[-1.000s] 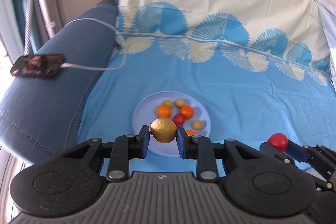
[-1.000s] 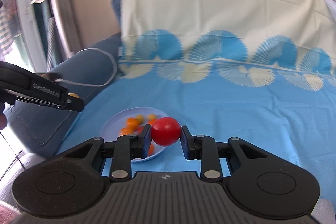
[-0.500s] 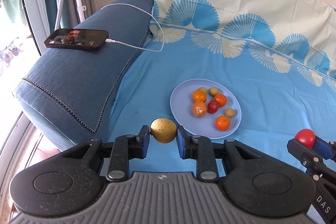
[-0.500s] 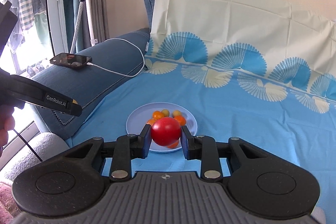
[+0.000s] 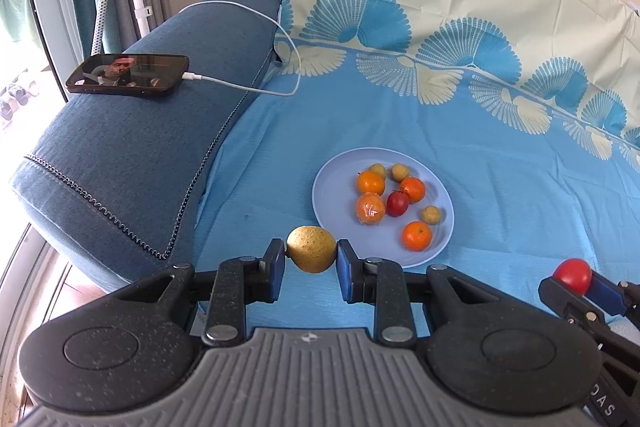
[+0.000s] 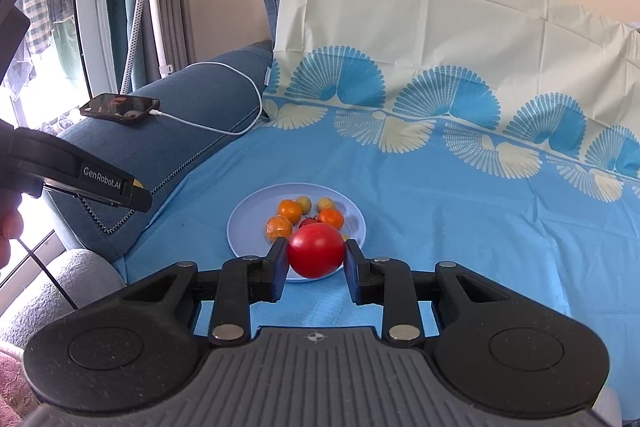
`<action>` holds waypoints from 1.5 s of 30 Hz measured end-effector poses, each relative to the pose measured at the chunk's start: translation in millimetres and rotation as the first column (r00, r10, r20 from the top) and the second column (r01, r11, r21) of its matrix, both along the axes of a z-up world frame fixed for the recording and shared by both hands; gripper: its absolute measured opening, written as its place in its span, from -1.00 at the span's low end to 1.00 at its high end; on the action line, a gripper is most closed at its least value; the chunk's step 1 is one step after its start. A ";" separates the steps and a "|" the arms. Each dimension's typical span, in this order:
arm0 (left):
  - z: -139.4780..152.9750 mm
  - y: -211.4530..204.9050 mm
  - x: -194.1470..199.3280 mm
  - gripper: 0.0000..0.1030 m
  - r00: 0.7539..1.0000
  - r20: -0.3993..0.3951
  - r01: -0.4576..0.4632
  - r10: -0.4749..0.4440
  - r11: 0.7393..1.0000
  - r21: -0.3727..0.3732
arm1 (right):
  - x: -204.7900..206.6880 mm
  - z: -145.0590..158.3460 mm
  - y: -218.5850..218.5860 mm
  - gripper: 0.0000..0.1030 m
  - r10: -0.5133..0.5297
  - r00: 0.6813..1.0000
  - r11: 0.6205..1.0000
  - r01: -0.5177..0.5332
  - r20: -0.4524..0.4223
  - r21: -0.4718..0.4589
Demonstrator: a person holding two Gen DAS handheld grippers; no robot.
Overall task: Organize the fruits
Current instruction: 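Carry the cherry tomato and yellow fruit toward the plate with both tools, then lower both fruits onto the plate and open both tools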
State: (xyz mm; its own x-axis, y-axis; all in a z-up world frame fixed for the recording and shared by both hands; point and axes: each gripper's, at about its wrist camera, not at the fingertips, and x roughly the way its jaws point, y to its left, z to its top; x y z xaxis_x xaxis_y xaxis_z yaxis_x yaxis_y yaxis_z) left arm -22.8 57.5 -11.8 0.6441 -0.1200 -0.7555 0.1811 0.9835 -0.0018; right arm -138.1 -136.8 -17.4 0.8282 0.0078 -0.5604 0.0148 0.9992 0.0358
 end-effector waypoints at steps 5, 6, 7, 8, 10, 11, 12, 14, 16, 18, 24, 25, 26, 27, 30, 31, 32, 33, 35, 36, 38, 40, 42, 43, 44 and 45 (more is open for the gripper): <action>-3.2 -4.6 6.7 -0.41 1.000 -0.011 0.004 -0.004 1.000 0.006 | 5.0 -3.7 -1.9 -0.40 -0.003 1.000 1.000 0.003 -0.016 0.003; -3.9 -5.3 8.4 -0.41 1.000 -0.014 0.005 -0.005 1.000 0.007 | 6.7 -4.4 -2.7 -0.40 -0.003 1.000 1.000 0.003 -0.019 0.004; -4.5 -5.8 9.9 -0.40 1.000 -0.016 0.005 -0.005 1.000 0.007 | 8.6 -4.9 -3.2 -0.40 -0.003 1.000 1.000 0.003 -0.022 0.005; -5.3 -6.3 11.5 -0.40 1.000 -0.017 0.004 -0.004 1.000 0.009 | 10.1 -5.7 -3.5 -0.40 -0.004 1.000 1.000 0.004 -0.026 0.005; -7.1 -7.4 14.8 -0.40 1.000 -0.022 0.003 -0.003 1.000 0.011 | 12.9 -7.4 -4.3 -0.40 -0.004 0.999 1.000 0.004 -0.033 0.006; -8.1 -8.1 16.7 -0.41 1.000 -0.025 0.003 -0.003 1.000 0.012 | 14.8 -8.5 -4.7 -0.40 -0.003 0.999 1.000 0.004 -0.038 0.006; -9.0 -8.9 18.0 -0.41 1.000 -0.027 0.003 -0.002 1.000 0.013 | 17.7 -9.5 -5.6 -0.40 -0.003 0.999 1.000 0.003 -0.042 0.007; -11.3 -10.5 22.5 -0.40 0.999 -0.033 0.005 -0.004 1.000 0.016 | 22.2 -11.8 -6.4 -0.40 -0.001 0.999 1.000 0.001 -0.049 0.005; -13.8 -13.2 27.9 -0.41 0.999 -0.041 0.008 -0.007 1.000 0.022 | 26.6 -14.5 -8.3 -0.40 -0.002 0.998 1.000 0.002 -0.057 0.004; -16.7 -15.8 33.9 -0.40 0.999 -0.051 0.014 -0.012 1.000 0.026 | 31.9 -17.7 -10.0 -0.40 -0.005 0.998 1.000 0.006 -0.065 0.007; -25.2 -26.7 54.8 -0.40 0.997 -0.072 0.036 -0.033 0.999 0.035 | 53.0 -27.2 -14.5 -0.40 -0.015 0.996 1.000 0.016 -0.089 0.016; -26.8 -29.2 58.9 -0.40 0.997 -0.076 0.037 -0.034 0.999 0.035 | 57.6 -28.7 -15.2 -0.40 -0.015 0.996 1.000 0.017 -0.092 0.018; -28.7 -31.2 63.1 -0.40 0.996 -0.081 0.038 -0.035 0.999 0.035 | 62.2 -30.2 -15.8 -0.40 -0.015 0.995 1.000 0.017 -0.095 0.019; -30.4 -33.3 67.1 -0.41 0.996 -0.087 0.038 -0.035 0.999 0.034 | 66.9 -31.6 -15.9 -0.40 -0.016 0.995 1.000 0.018 -0.098 0.020; -36.6 -39.4 80.0 -0.41 0.994 -0.101 0.042 -0.038 0.998 0.036 | 81.7 -36.5 -16.8 -0.40 -0.013 0.994 0.999 0.016 -0.107 0.028; -38.9 -41.8 84.3 -0.41 0.994 -0.107 0.044 -0.039 0.998 0.039 | 86.9 -38.0 -16.9 -0.40 -0.012 0.994 0.999 0.015 -0.109 0.029; -41.3 -43.5 88.6 -0.40 0.993 -0.112 0.046 -0.041 0.998 0.041 | 91.9 -39.9 -16.9 -0.40 -0.011 0.994 0.999 0.014 -0.112 0.030; -43.6 -45.5 93.0 -0.40 0.992 -0.117 0.047 -0.042 0.998 0.042 | 97.1 -42.0 -17.4 -0.40 -0.009 0.993 0.999 0.013 -0.114 0.031; -48.6 -48.9 102.2 -0.41 0.991 -0.129 0.052 -0.046 0.998 0.042 | 107.6 -46.9 -17.5 -0.40 -0.009 0.993 0.999 0.013 -0.121 0.034; -51.4 -50.6 106.5 -0.40 0.990 -0.133 0.056 -0.050 0.998 0.042 | 113.3 -49.7 -17.7 -0.40 -0.009 0.992 0.999 0.013 -0.125 0.035; -56.5 -55.8 112.7 -0.41 0.990 -0.127 0.072 -0.066 0.996 0.047 | 124.9 -55.9 -19.2 -0.40 -0.010 0.991 0.999 0.015 -0.133 0.034; -62.9 -61.7 119.8 -0.41 0.988 -0.129 0.093 -0.085 0.994 0.056 | 136.0 -63.1 -20.6 -0.40 -0.010 0.989 0.999 0.016 -0.145 0.036; -70.2 -67.5 127.6 -0.41 0.984 -0.145 0.110 -0.101 0.992 0.055 | 147.1 -71.3 -21.3 -0.40 -0.010 0.987 0.999 0.015 -0.161 0.035; -73.8 -70.3 131.6 -0.41 0.983 -0.153 0.115 -0.106 0.992 0.057 | 152.4 -75.5 -21.7 -0.40 -0.008 0.985 0.999 0.014 -0.170 0.035; -77.6 -72.9 135.2 -0.41 0.981 -0.160 0.122 -0.112 0.991 0.056 | 157.8 -79.7 -22.2 -0.40 -0.003 0.984 0.999 0.009 -0.180 0.036; -81.3 -74.8 138.6 -0.41 0.979 -0.168 0.130 -0.119 0.990 0.052 | 162.2 -84.2 -22.1 -0.40 0.001 0.982 0.999 0.006 -0.190 0.036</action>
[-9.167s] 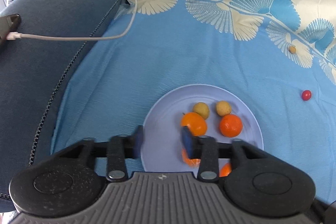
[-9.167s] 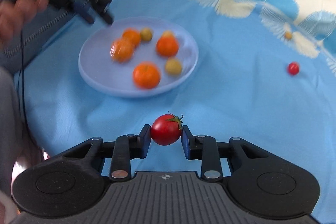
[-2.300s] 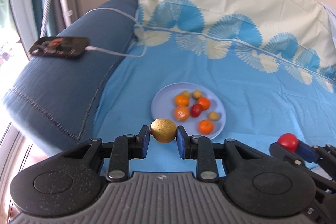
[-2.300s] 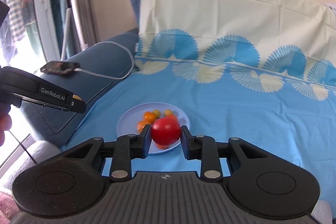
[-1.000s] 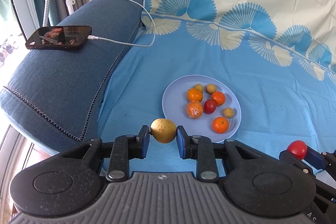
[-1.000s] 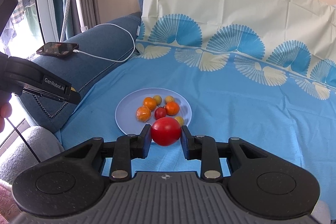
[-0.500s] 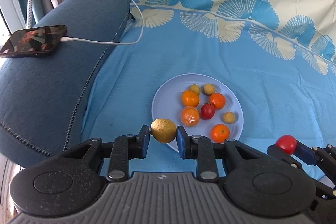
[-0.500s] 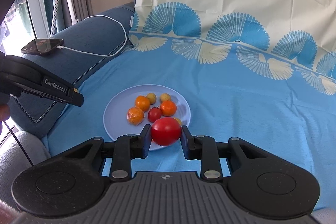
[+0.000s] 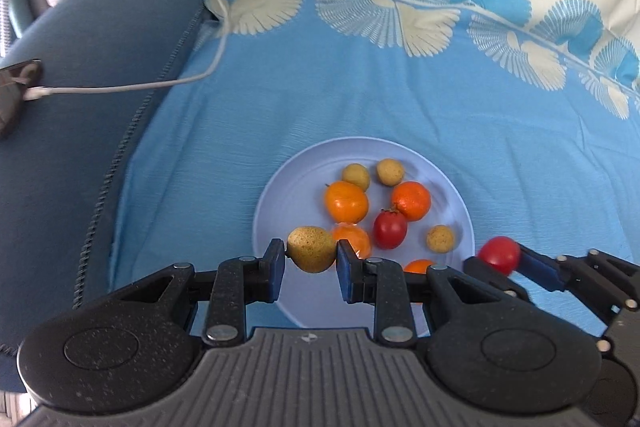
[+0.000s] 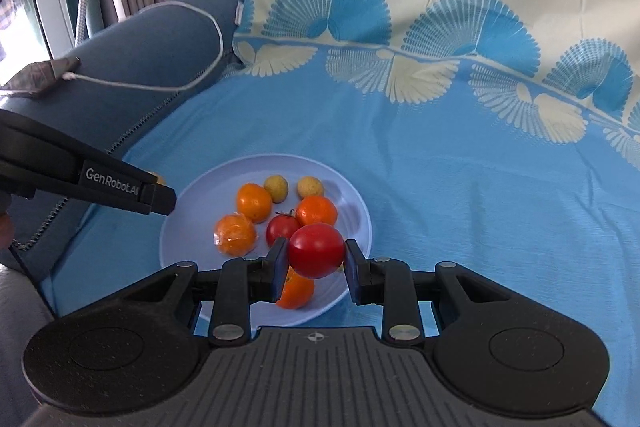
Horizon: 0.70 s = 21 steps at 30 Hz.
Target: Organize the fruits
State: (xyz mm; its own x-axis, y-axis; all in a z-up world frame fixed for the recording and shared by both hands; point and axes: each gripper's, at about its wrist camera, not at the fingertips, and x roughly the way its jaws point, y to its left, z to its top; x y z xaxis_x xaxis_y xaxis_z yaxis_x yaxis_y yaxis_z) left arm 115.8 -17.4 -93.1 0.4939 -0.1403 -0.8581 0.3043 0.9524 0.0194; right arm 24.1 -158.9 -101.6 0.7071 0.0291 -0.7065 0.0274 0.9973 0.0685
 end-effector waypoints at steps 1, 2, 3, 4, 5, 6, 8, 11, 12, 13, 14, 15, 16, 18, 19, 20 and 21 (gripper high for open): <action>-3.6 -2.4 3.5 -0.41 1.000 -0.007 0.002 -0.002 1.000 0.000 | 5.1 -4.3 -0.3 -0.40 0.003 1.000 1.000 -0.003 -0.009 -0.001; -7.5 -4.3 7.1 -0.41 1.000 -0.012 0.003 -0.003 1.000 0.003 | 9.9 -8.2 -0.6 -0.40 0.008 1.000 1.000 -0.008 -0.018 -0.001; -11.2 -6.0 10.0 -0.40 1.000 -0.015 0.005 -0.005 1.000 0.009 | 13.4 -11.5 0.5 -0.40 0.011 1.000 1.000 -0.011 -0.026 -0.002; -14.7 -7.4 12.9 -0.40 1.000 -0.017 0.005 -0.005 1.000 0.017 | 17.2 -14.8 0.3 -0.40 0.012 0.999 1.000 -0.012 -0.034 0.000; -18.0 -8.1 15.7 -0.39 1.000 -0.022 0.005 -0.004 1.000 0.022 | 20.1 -17.5 0.6 -0.40 0.014 0.999 1.000 -0.014 -0.040 0.003; -20.4 -8.4 18.3 -0.36 1.000 -0.026 0.003 -0.002 1.000 0.026 | 23.4 -20.0 -0.3 -0.39 0.022 0.999 1.000 -0.022 -0.048 0.007; -20.9 -8.2 21.4 0.49 1.000 -0.027 0.013 -0.013 0.999 0.033 | 29.1 -23.7 0.6 -0.38 0.049 0.997 0.999 -0.048 -0.059 0.020; -9.6 -0.4 14.3 0.99 0.998 0.068 -0.014 0.011 0.999 0.044 | 29.9 -20.3 4.4 0.32 0.067 0.997 0.998 -0.067 -0.043 -0.005; -6.5 2.8 11.0 0.99 0.997 0.078 -0.009 0.005 0.999 0.046 | 27.7 -17.6 5.1 0.53 0.061 0.998 0.998 -0.062 -0.030 -0.020; -4.6 6.3 8.1 0.99 0.998 0.070 -0.005 0.002 0.999 0.052 | 24.3 -14.4 5.4 0.60 0.057 0.998 0.998 -0.057 -0.021 -0.031; -3.2 10.1 5.0 0.99 0.998 0.060 -0.016 0.012 0.998 0.058 | 20.4 -11.5 5.4 0.70 0.052 0.998 0.998 -0.053 -0.020 -0.038; -1.7 15.0 1.0 0.99 0.998 0.054 -0.032 0.029 0.998 0.059 | 15.8 -8.8 5.1 0.77 0.044 0.999 0.998 -0.045 -0.022 -0.041; 0.6 19.3 -3.4 0.99 0.998 0.051 -0.045 0.042 0.997 0.059 | 10.9 -5.9 4.5 0.81 0.034 0.999 0.998 -0.035 -0.024 -0.045; 4.6 27.7 -13.5 0.99 0.997 0.049 -0.069 0.066 0.996 0.064 | -1.0 -0.5 4.4 0.90 0.012 1.000 0.999 -0.013 -0.029 -0.051; 7.0 31.4 -18.4 0.99 0.996 0.049 -0.080 0.077 0.995 0.063 | -7.2 2.8 4.4 0.90 0.006 1.000 0.999 -0.008 -0.030 -0.048; 10.0 35.0 -22.9 0.99 0.995 0.049 -0.092 0.089 0.994 0.061 | -13.3 6.0 4.9 0.91 0.003 1.000 0.999 -0.004 -0.029 -0.042; 12.7 39.0 -27.3 0.99 0.994 0.050 -0.103 0.100 0.993 0.059 | -18.5 8.5 5.3 0.94 -0.003 1.000 0.999 0.002 -0.027 -0.038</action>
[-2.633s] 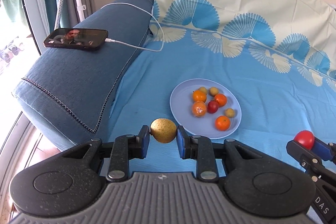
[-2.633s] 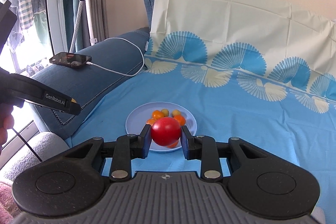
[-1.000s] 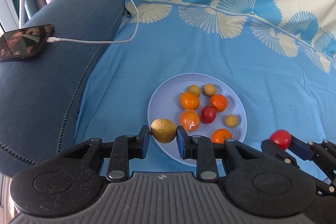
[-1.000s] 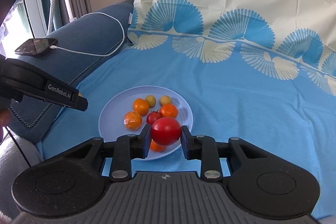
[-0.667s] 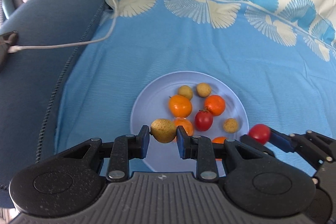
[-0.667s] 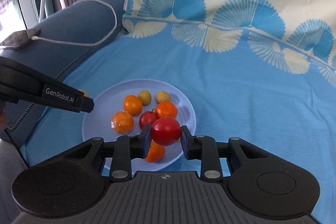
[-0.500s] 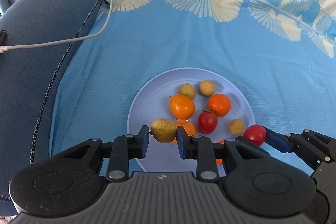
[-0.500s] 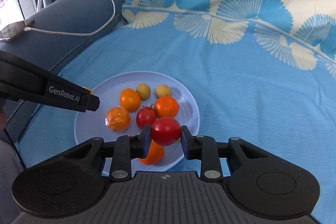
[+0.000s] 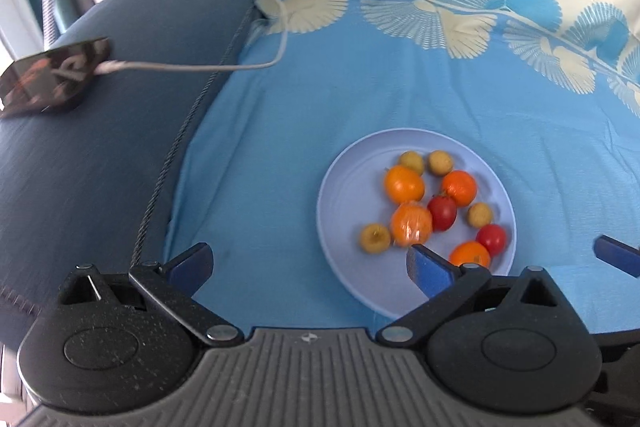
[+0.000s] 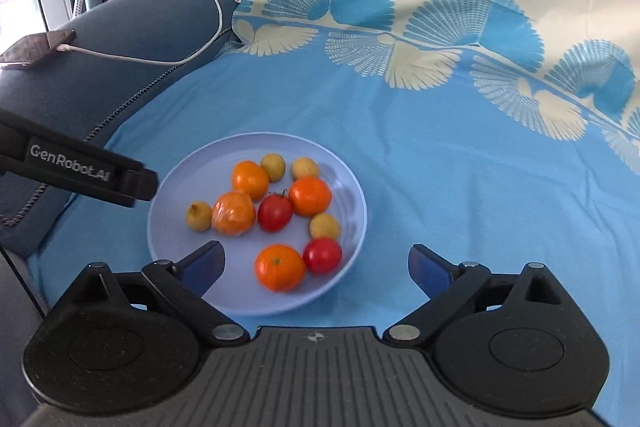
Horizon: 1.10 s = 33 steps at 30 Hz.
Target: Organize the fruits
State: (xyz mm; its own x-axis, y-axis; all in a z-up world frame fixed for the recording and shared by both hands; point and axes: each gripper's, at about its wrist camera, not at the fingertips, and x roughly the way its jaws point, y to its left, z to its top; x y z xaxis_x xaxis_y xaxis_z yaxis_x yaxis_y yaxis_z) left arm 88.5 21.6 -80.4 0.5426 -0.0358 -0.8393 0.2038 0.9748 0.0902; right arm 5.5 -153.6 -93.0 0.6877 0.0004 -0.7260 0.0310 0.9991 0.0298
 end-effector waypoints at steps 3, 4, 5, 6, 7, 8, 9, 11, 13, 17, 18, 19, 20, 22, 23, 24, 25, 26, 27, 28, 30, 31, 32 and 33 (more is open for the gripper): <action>8.9 9.2 -13.2 0.99 1.000 -0.002 -0.026 0.026 1.000 -0.018 | -13.5 8.8 2.6 0.94 -0.025 1.000 1.000 0.025 0.008 0.007; 12.3 12.2 -18.2 0.99 0.999 -0.001 -0.034 0.034 0.999 -0.029 | -17.0 11.8 3.6 0.95 -0.036 0.999 0.999 0.036 0.009 0.008; 15.9 14.7 -23.3 0.99 0.999 -0.003 -0.041 0.041 0.998 -0.043 | -20.8 14.9 4.3 0.95 -0.048 0.999 0.999 0.048 0.011 0.010; 19.3 17.5 -28.7 0.99 0.999 -0.004 -0.044 0.044 0.998 -0.053 | -24.8 18.3 5.1 0.95 -0.058 0.998 0.998 0.058 0.016 0.013; 22.9 20.5 -35.0 0.99 0.999 -0.002 -0.049 0.049 0.997 -0.060 | -29.3 22.2 6.2 0.95 -0.064 0.998 0.998 0.064 0.021 0.017; 26.3 22.4 -40.6 0.99 0.998 0.003 -0.055 0.055 0.996 -0.064 | -34.8 26.0 7.4 0.95 -0.067 0.997 0.998 0.067 0.029 0.019; 29.6 24.7 -46.1 0.99 0.998 0.010 -0.059 0.060 0.996 -0.067 | -39.2 29.6 8.3 0.97 -0.069 0.997 0.997 0.068 0.035 0.018; 35.2 29.0 -56.8 0.99 0.998 0.020 -0.063 0.065 0.995 -0.071 | -49.8 35.7 12.9 0.98 -0.070 0.996 0.998 0.070 0.049 0.010; 38.4 31.9 -66.2 0.99 0.997 0.028 -0.066 0.068 0.995 -0.072 | -60.9 40.2 17.8 0.98 -0.064 0.996 0.998 0.064 0.058 0.003; 41.6 33.9 -79.3 0.99 0.997 0.029 -0.072 0.073 0.996 -0.061 | -78.8 44.1 27.3 0.98 -0.062 0.996 0.998 0.063 0.059 -0.022; 42.7 34.1 -82.6 0.99 0.997 0.032 -0.073 0.075 0.996 -0.058 | -81.7 44.7 28.9 0.98 -0.060 0.997 0.998 0.062 0.058 -0.023; 43.4 35.1 -85.1 0.99 0.997 0.036 -0.072 0.074 0.996 -0.055 | -83.8 45.7 30.6 0.98 -0.061 0.997 0.998 0.062 0.057 -0.023; 44.4 35.2 -88.1 0.99 0.997 0.040 -0.071 0.073 0.996 -0.051 | -86.0 47.1 31.3 0.98 -0.063 0.996 0.998 0.065 0.058 -0.023; 46.2 34.0 -92.9 0.99 0.996 0.050 -0.066 0.068 0.997 -0.041 | -90.0 50.6 32.3 0.98 -0.071 0.995 0.997 0.073 0.070 -0.026; 47.1 33.7 -95.3 0.99 0.996 0.055 -0.063 0.065 0.997 -0.037 | -92.2 52.2 31.9 0.98 -0.074 0.994 0.997 0.076 0.075 -0.028; 48.3 33.0 -97.0 0.99 0.996 0.059 -0.060 0.062 0.998 -0.034 | -94.1 53.6 31.1 0.98 -0.076 0.994 0.997 0.078 0.080 -0.028; 48.5 32.6 -98.5 0.99 0.996 0.062 -0.059 0.061 0.998 -0.032 | -95.7 54.7 30.3 0.98 -0.078 0.994 0.996 0.081 0.082 -0.028; 49.2 31.7 -99.6 0.99 0.996 0.066 -0.060 0.062 0.998 -0.031 | -97.4 55.6 29.8 0.98 -0.081 0.993 0.996 0.083 0.083 -0.027; 49.9 31.2 -100.6 0.99 0.996 0.067 -0.060 0.062 0.998 -0.031 | -99.2 56.2 29.6 0.98 -0.083 0.993 0.996 0.086 0.083 -0.027; 50.2 30.7 -100.8 0.99 0.996 0.066 -0.058 0.060 0.998 -0.031 | -100.4 56.5 29.1 0.98 -0.085 0.993 0.996 0.088 0.081 -0.027; 51.1 29.4 -101.4 0.99 0.997 0.065 -0.051 0.053 0.998 -0.031 | -102.8 57.1 27.7 0.98 -0.090 0.993 0.995 0.092 0.077 -0.024; 51.5 28.5 -101.7 0.99 0.997 0.066 -0.049 0.051 0.998 -0.030 | -103.8 57.2 27.0 0.98 -0.093 0.993 0.995 0.095 0.075 -0.021; 51.7 27.6 -102.1 0.99 0.996 0.068 -0.048 0.050 0.998 -0.028 | -104.5 57.4 26.0 0.98 -0.095 0.993 0.995 0.096 0.075 -0.020; 51.7 27.1 -102.7 0.99 0.997 0.068 -0.047 0.048 0.999 -0.026 | -106.1 58.0 25.9 0.98 -0.097 0.992 0.995 0.098 0.075 -0.020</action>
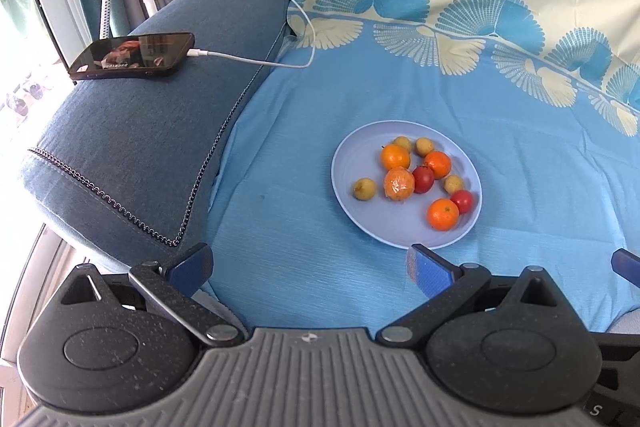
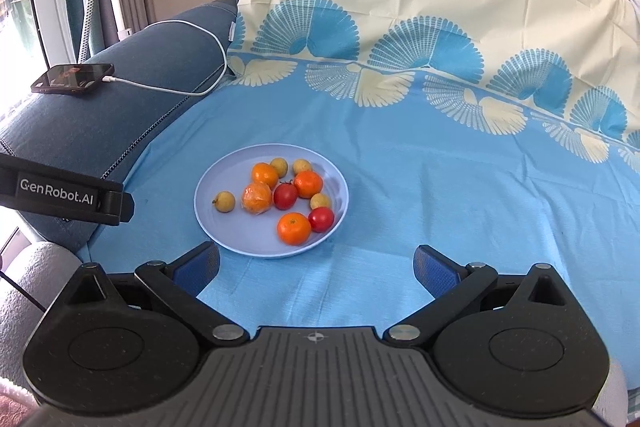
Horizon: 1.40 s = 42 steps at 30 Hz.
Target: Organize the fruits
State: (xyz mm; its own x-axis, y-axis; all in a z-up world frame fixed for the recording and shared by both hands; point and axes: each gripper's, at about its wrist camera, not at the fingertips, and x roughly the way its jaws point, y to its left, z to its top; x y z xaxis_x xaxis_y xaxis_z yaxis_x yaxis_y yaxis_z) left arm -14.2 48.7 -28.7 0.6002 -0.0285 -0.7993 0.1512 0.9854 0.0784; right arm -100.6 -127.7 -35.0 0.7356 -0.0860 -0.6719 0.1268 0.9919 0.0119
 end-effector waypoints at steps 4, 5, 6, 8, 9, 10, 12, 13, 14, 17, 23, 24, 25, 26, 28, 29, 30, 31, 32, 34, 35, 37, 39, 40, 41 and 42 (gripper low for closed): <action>1.0 -0.5 -0.1 0.99 1.000 -0.010 0.004 -0.004 1.000 -0.006 | -3.3 1.3 -1.3 0.98 -0.008 1.000 1.000 0.008 0.007 -0.003; 1.6 -0.7 -0.6 0.99 1.000 -0.008 0.002 -0.002 1.000 -0.005 | -3.9 1.6 -1.4 0.98 -0.008 1.000 1.000 0.008 0.009 -0.004; 2.0 -1.0 -1.1 0.99 1.000 -0.004 0.000 0.000 1.000 -0.003 | -4.6 1.8 -1.5 0.98 -0.008 1.000 1.000 0.008 0.011 -0.004; 2.5 -1.7 -2.1 0.99 1.000 0.001 0.001 -0.001 1.000 0.003 | -5.7 1.8 -1.0 0.99 -0.007 1.000 1.000 0.007 0.012 -0.006; 2.5 -2.0 -2.1 0.99 1.000 0.002 0.002 -0.002 1.000 0.005 | -6.0 1.8 -1.2 0.98 -0.006 1.000 1.000 0.006 0.011 -0.006; 2.4 -2.3 -2.1 0.99 1.000 0.002 0.002 -0.002 1.000 0.008 | -6.3 1.7 -1.1 0.98 -0.006 1.000 1.000 0.006 0.009 -0.006; 2.3 -2.8 -2.5 0.99 1.000 0.001 0.001 -0.001 1.000 0.010 | -6.3 2.3 -0.6 0.99 -0.006 1.000 1.000 0.006 0.008 -0.006; 2.4 -3.0 -2.4 0.99 1.000 0.000 0.001 -0.001 1.000 0.011 | -6.4 2.3 -0.7 0.99 -0.006 1.000 1.000 0.006 0.009 -0.006; 2.3 -3.5 -2.1 0.99 1.000 0.001 0.001 -0.001 1.000 0.013 | -6.5 2.4 -0.5 0.98 -0.006 1.000 1.000 0.006 0.010 -0.007; 2.7 -4.4 -2.5 0.99 1.000 0.000 0.003 -0.003 1.000 0.013 | -6.9 2.0 -0.9 0.99 -0.004 1.000 1.000 0.005 0.011 -0.009; 2.1 -6.2 -4.0 0.99 1.000 -0.002 0.016 -0.016 1.000 0.022 | -6.5 2.0 -1.5 0.98 -0.004 1.000 1.000 0.004 0.009 -0.008; 2.3 -6.6 -4.1 0.99 1.000 -0.001 0.017 -0.017 1.000 0.024 | -6.5 2.0 -1.7 0.99 -0.004 1.000 1.000 0.004 0.009 -0.008; 2.3 -7.2 -3.8 0.99 1.000 0.001 0.018 -0.018 1.000 0.025 | -6.4 2.0 -1.6 0.99 -0.004 1.000 1.000 0.004 0.009 -0.008; 2.2 -7.3 -3.9 0.99 1.000 0.001 0.018 -0.018 1.000 0.025 | -6.4 2.0 -1.6 0.99 -0.004 1.000 1.000 0.005 0.010 -0.009; 2.2 -7.6 -4.1 0.99 1.000 0.001 0.018 -0.019 0.999 0.026 | -6.3 1.9 -1.6 0.99 -0.005 1.000 1.000 0.005 0.009 -0.008; 2.3 -7.8 -4.1 0.99 1.000 0.002 0.019 -0.019 0.999 0.027 | -6.3 1.7 -1.8 0.99 -0.005 1.000 1.000 0.005 0.008 -0.007; 2.2 -8.0 -4.3 0.99 1.000 0.001 0.020 -0.020 0.999 0.028 | -6.2 1.7 -1.6 0.98 -0.005 1.000 1.000 0.005 0.008 -0.007; 2.1 -8.5 -4.4 0.99 1.000 0.001 0.021 -0.021 0.999 0.029 | -6.0 1.7 -1.8 0.98 -0.005 1.000 1.000 0.005 0.007 -0.007; 2.3 -8.8 -4.4 0.99 1.000 0.000 0.021 -0.021 0.999 0.030 | -6.1 1.8 -1.8 0.98 -0.005 1.000 1.000 0.005 0.008 -0.006; 2.3 -9.4 -4.0 0.99 1.000 -0.001 0.023 -0.023 0.999 0.032 | -5.9 1.6 -2.2 0.99 -0.004 1.000 1.000 0.005 0.008 -0.007; 2.1 -9.7 -3.8 0.99 1.000 -0.001 0.024 -0.024 0.999 0.032 | -5.8 1.5 -2.3 0.99 -0.005 1.000 1.000 0.005 0.007 -0.006; 2.0 -10.4 -3.8 0.99 1.000 -0.001 0.025 -0.025 0.999 0.034 | -5.9 1.6 -2.4 0.98 -0.004 1.000 1.000 0.004 0.008 -0.007; 1.9 -10.7 -3.5 0.99 1.000 -0.002 0.027 -0.027 0.999 0.035 | -5.9 1.4 -2.6 0.98 -0.004 1.000 1.000 0.004 0.007 -0.006; 1.8 -10.8 -3.4 0.99 1.000 -0.002 0.028 -0.028 0.999 0.036 | -6.0 1.4 -2.7 0.99 -0.004 1.000 1.000 0.004 0.007 -0.006; 1.7 -11.0 -3.4 0.99 1.000 -0.001 0.028 -0.028 0.999 0.037 | -6.2 0.9 -2.9 0.99 -0.005 1.000 1.000 0.005 0.007 -0.005; 1.7 -11.1 -3.5 0.99 1.000 0.000 0.029 -0.029 0.999 0.039 | -6.1 1.1 -3.1 0.99 -0.004 1.000 1.000 0.004 0.007 -0.006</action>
